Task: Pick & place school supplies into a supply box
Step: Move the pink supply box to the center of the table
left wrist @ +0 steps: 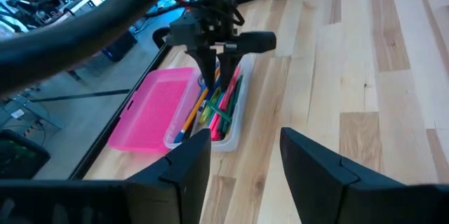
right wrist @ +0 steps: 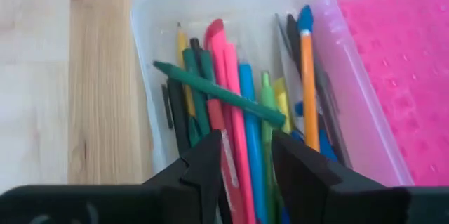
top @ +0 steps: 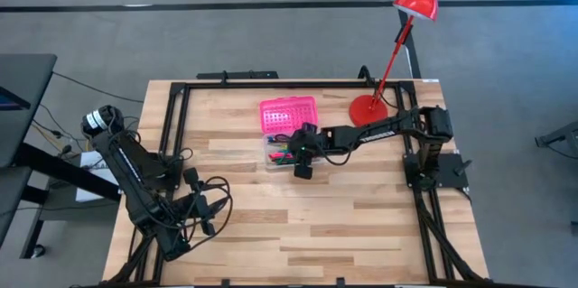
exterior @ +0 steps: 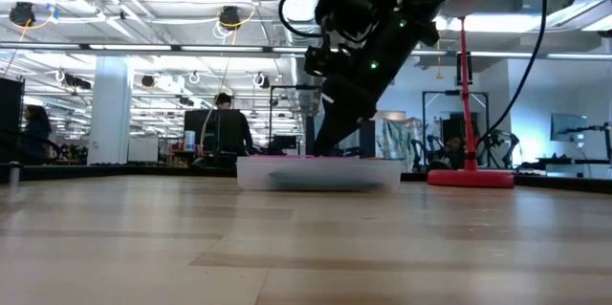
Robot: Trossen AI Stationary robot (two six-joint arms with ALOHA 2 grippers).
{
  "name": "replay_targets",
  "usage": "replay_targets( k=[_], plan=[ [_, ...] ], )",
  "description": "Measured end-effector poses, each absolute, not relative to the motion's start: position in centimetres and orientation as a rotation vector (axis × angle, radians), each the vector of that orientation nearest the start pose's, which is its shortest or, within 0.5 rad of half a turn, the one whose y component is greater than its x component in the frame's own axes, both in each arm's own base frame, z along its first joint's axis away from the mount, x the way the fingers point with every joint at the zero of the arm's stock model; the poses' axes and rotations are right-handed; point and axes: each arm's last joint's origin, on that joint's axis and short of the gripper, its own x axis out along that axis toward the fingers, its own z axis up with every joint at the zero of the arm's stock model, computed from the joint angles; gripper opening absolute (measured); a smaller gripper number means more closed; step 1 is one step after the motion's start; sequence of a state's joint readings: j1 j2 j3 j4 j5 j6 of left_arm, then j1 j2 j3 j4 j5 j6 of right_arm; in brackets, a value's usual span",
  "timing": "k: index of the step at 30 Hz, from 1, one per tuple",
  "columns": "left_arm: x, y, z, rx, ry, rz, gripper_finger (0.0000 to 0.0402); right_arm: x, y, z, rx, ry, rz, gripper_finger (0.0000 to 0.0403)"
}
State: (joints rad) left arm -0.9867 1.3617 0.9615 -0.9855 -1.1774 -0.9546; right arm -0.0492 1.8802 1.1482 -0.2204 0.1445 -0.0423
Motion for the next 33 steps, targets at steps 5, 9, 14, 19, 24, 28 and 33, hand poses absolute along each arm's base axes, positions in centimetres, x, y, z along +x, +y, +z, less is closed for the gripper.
replay_targets(
  k=[5, 9, 14, 19, 24, 28, 33],
  plan=[
    [14.8, -17.6, 24.4, 0.305, 0.474, 0.415, 0.0167, 37.9, -2.1, 15.2, -0.078, 0.97, -0.15, 0.0117],
    [14.8, -17.6, 24.4, 0.311, 0.471, 0.418, 0.0167, 37.9, -2.1, 13.7, -0.065, 1.018, -0.144, 0.0117],
    [14.8, -17.6, 24.4, 0.312, 0.471, 0.418, 0.0167, 38.2, -2.1, 13.2, -0.049, 1.021, -0.12, 0.0117],
    [14.8, -17.5, 24.4, 0.319, 0.475, 0.419, 0.0167, 38.0, -1.1, 13.4, -0.044, 1.031, -0.08, 0.0117],
    [14.8, -17.5, 24.4, 0.314, 0.473, 0.421, 0.0167, 37.9, 0.6, 13.4, -0.077, 1.04, -0.025, 0.0117],
    [14.8, -17.5, 24.4, 0.314, 0.473, 0.421, 0.0167, 37.7, 2.5, 13.3, -0.105, 1.051, 0.02, 0.0117],
    [14.8, -17.4, 24.4, 0.314, 0.47, 0.425, 0.0167, 37.5, 5.5, 13.5, -0.148, 1.048, 0.094, 0.0117]
  ],
)
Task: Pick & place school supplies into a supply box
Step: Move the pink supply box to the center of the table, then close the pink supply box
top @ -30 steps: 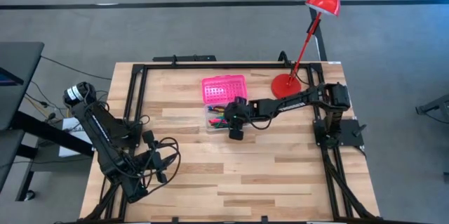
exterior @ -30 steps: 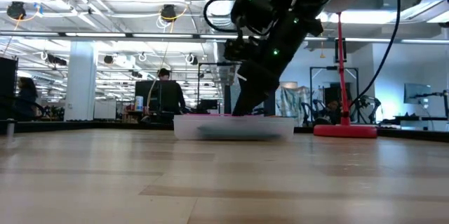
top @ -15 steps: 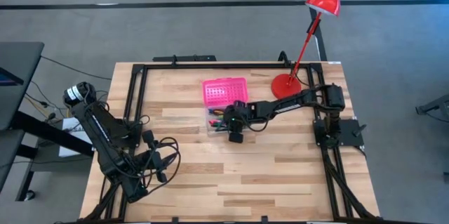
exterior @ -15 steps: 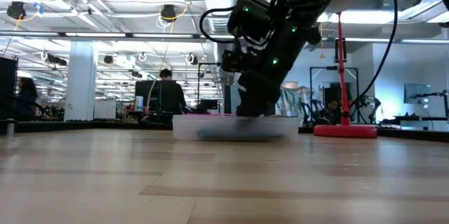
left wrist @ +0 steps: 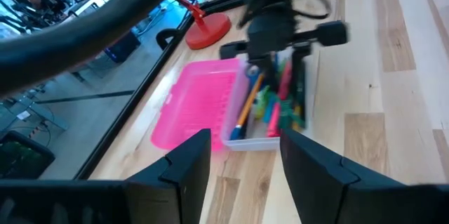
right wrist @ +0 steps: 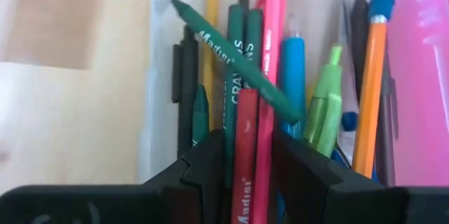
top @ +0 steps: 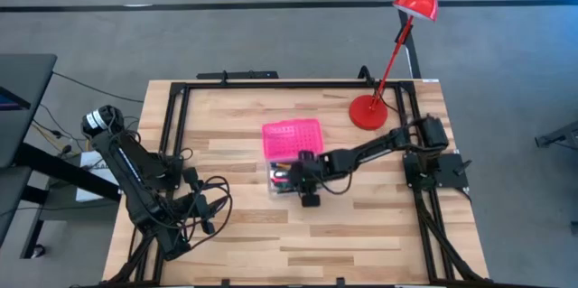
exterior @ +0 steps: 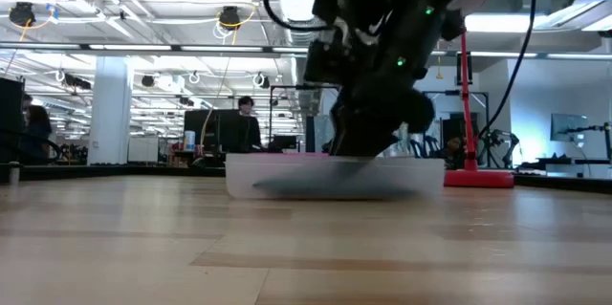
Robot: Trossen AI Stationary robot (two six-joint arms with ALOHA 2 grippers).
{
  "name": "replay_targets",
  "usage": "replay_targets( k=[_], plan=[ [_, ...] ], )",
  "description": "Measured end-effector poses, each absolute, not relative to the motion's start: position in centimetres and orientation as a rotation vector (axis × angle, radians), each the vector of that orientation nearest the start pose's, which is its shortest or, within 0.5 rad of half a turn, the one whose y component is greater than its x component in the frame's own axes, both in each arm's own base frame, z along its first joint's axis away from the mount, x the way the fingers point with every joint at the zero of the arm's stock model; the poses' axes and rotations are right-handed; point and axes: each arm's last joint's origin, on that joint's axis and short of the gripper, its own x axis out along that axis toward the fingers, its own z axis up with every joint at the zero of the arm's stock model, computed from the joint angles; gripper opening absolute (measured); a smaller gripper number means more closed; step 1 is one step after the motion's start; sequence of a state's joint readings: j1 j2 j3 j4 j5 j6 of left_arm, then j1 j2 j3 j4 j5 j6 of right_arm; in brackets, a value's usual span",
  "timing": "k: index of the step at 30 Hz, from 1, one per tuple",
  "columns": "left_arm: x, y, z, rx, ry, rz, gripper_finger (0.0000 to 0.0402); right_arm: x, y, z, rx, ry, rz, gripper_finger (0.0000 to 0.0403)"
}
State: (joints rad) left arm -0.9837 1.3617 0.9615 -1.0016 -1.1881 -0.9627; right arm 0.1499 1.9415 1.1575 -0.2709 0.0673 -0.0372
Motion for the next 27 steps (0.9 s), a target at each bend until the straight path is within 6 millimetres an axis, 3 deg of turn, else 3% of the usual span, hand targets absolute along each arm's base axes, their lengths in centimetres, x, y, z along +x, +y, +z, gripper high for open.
replay_targets(
  k=[6, 12, 21, 27],
  plan=[
    [15.7, -16.7, 24.4, 0.294, 0.486, 0.474, 0.0167, 37.1, 9.2, 14.0, -0.202, 1.033, 0.173, 0.0117],
    [18.0, -15.0, 23.5, 0.298, 0.575, 0.573, 0.0167, 36.7, 12.6, 14.7, -0.253, 0.996, 0.23, 0.0117],
    [22.2, -11.5, 20.6, 0.403, 0.724, 0.772, 0.0167, 35.8, 13.7, 14.6, -0.36, 0.992, 0.03, 0.0117],
    [25.1, -8.2, 20.0, 0.479, 0.777, 0.858, 0.0167, 35.5, 15.1, 14.9, -0.37, 0.933, -0.039, 0.0117]
  ],
)
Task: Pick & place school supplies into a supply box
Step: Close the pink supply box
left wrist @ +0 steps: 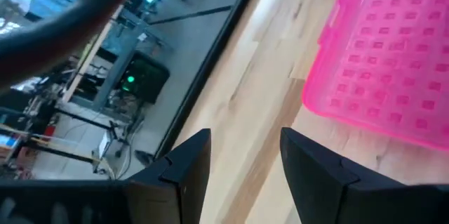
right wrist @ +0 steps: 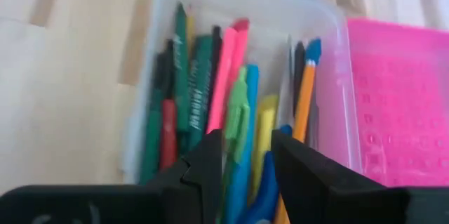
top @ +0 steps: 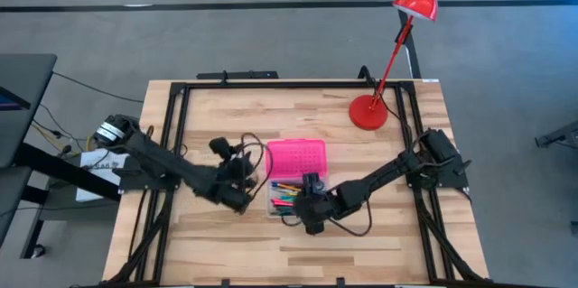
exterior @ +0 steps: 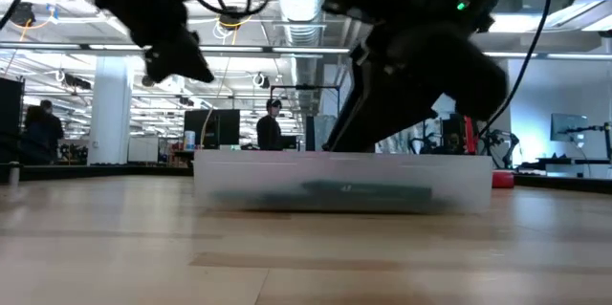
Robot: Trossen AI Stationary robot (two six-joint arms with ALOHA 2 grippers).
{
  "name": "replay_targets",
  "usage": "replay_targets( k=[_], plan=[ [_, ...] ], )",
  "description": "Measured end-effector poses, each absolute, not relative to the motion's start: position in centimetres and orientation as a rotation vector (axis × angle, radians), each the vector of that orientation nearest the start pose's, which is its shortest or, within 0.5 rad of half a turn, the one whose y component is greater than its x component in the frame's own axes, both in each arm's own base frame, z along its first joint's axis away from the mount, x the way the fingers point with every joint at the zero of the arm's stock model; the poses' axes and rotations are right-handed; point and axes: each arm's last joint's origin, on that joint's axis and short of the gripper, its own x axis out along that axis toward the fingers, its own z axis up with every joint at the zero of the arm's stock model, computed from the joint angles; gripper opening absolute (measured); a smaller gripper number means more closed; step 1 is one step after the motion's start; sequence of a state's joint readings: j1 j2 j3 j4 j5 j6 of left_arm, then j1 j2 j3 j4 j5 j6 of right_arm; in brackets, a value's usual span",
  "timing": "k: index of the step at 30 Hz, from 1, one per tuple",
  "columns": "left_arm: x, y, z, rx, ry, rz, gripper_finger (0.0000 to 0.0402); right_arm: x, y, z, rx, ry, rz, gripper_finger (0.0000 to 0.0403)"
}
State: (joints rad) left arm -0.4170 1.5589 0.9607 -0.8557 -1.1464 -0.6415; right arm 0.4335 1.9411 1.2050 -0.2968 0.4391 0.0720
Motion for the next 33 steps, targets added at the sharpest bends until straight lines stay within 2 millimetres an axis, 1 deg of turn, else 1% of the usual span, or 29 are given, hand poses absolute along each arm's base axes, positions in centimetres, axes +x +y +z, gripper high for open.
replay_targets(
  k=[4, 7, 10, 13, 17, 21, 23, 25, 27, 30, 33],
  plan=[
    [27.0, -6.6, 20.4, 0.497, 0.824, 0.796, 0.0167, 35.1, 16.7, 15.5, -0.405, 0.894, -0.082, 0.0117],
    [28.9, -5.0, 20.7, 0.488, 0.852, 0.672, 0.0167, 34.8, 18.1, 16.2, -0.412, 0.852, -0.102, 0.0117],
    [30.9, -2.8, 21.5, 0.426, 0.807, 0.479, 0.0167, 34.3, 19.9, 16.8, -0.397, 0.794, -0.093, 0.0117],
    [32.0, 0.1, 22.1, 0.367, 0.76, 0.361, 0.0167, 33.4, 21.4, 16.8, -0.359, 0.776, -0.074, 0.0117],
    [32.2, 4.0, 22.5, 0.283, 0.749, 0.306, 0.0167, 32.2, 23.3, 16.4, -0.34, 0.77, -0.042, 0.0117],
    [31.8, 7.0, 22.3, 0.201, 0.756, 0.247, 0.0167, 31.6, 24.9, 16.1, -0.302, 0.729, -0.014, 0.0117],
    [31.6, 8.2, 22.0, 0.175, 0.762, 0.239, 0.0167, 31.0, 25.3, 15.6, -0.31, 0.733, -0.015, 0.0117],
    [31.5, 9.3, 21.8, 0.157, 0.759, 0.255, 0.0167, 31.1, 25.5, 15.0, -0.267, 0.716, -0.023, 0.0117],
    [31.6, 10.2, 21.4, 0.141, 0.757, 0.265, 0.0167, 30.9, 25.4, 13.8, -0.264, 0.746, -0.046, 0.0117],
    [31.7, 11.2, 20.5, 0.113, 0.767, 0.255, 0.0167, 31.0, 25.5, 12.3, -0.236, 0.769, -0.076, 0.0117],
    [31.8, 12.2, 19.0, 0.086, 0.808, 0.256, 0.0167, 31.1, 25.6, 11.5, -0.203, 0.779, -0.095, 0.0117]
  ],
)
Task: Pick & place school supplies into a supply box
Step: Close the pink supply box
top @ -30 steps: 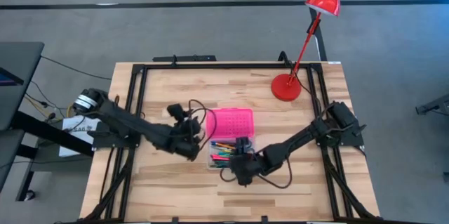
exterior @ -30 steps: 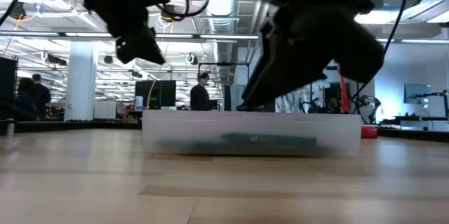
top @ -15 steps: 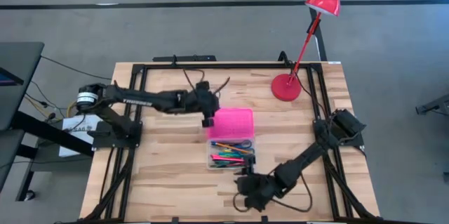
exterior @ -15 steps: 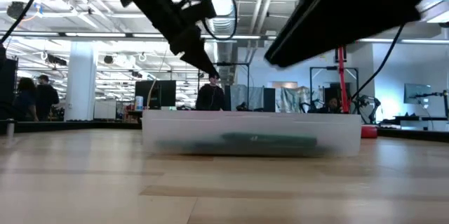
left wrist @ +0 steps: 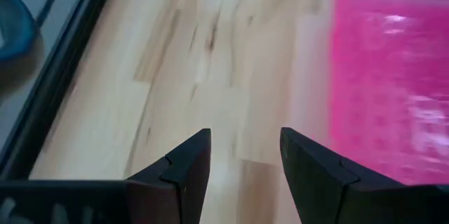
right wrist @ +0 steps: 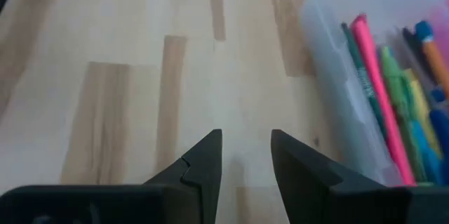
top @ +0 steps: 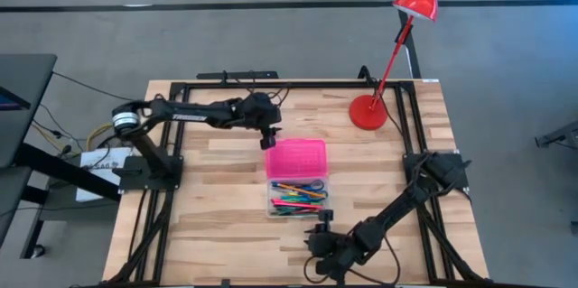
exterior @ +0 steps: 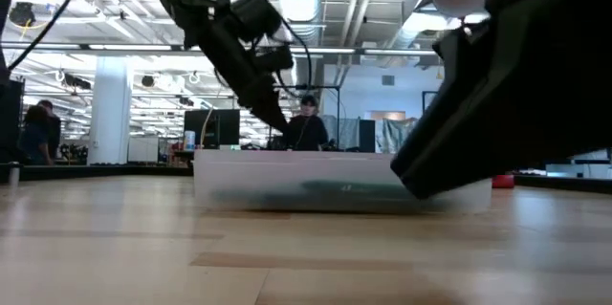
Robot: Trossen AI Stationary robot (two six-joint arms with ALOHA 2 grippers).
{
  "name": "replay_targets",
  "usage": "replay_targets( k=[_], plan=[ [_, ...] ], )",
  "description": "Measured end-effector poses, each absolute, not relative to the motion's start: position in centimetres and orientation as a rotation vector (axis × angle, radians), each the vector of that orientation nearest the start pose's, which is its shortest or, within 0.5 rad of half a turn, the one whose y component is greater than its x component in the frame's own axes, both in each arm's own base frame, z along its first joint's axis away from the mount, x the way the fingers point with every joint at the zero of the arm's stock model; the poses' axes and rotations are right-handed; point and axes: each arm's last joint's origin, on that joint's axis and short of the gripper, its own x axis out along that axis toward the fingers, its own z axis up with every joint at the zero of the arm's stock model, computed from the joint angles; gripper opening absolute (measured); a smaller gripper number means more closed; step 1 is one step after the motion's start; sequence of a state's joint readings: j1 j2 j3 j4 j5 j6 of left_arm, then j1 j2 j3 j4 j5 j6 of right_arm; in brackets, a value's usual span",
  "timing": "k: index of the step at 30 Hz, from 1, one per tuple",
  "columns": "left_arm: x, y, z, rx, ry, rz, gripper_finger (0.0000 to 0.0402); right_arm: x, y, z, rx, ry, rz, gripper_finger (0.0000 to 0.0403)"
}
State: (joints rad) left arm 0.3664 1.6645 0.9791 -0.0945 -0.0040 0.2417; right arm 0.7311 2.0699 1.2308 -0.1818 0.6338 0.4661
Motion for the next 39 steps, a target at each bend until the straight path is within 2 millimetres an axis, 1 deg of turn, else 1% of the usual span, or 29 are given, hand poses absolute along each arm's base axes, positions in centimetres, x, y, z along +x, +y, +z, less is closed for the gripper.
replay_targets(
  k=[6, 9, 15, 23, 33, 39],
  plan=[
    [32.4, 13.8, 16.1, 0.051, 0.841, 0.265, 0.0167, 30.9, 25.3, 11.0, -0.178, 0.792, -0.151, 0.0117],
    [32.7, 14.1, 15.6, 0.041, 0.828, 0.256, 0.0167, 30.7, 25.2, 10.8, -0.164, 0.807, -0.171, 0.0117],
    [32.3, 14.5, 15.4, -0.014, 0.833, 0.2, 0.0167, 30.5, 24.4, 10.5, -0.135, 0.859, -0.244, 0.0117],
    [31.5, 14.2, 14.7, -0.087, 0.923, 0.137, 0.0167, 30.7, 22.7, 10.3, -0.123, 0.872, -0.374, 0.0117],
    [31.5, 13.9, 14.7, -0.132, 0.91, 0.051, 0.0167, 31.0, 21.9, 10.3, -0.135, 0.89, -0.403, 0.0117],
    [31.5, 13.8, 14.7, -0.158, 0.892, 0.001, 0.0167, 30.9, 21.9, 10.3, -0.138, 0.888, -0.404, 0.0117]
  ],
)
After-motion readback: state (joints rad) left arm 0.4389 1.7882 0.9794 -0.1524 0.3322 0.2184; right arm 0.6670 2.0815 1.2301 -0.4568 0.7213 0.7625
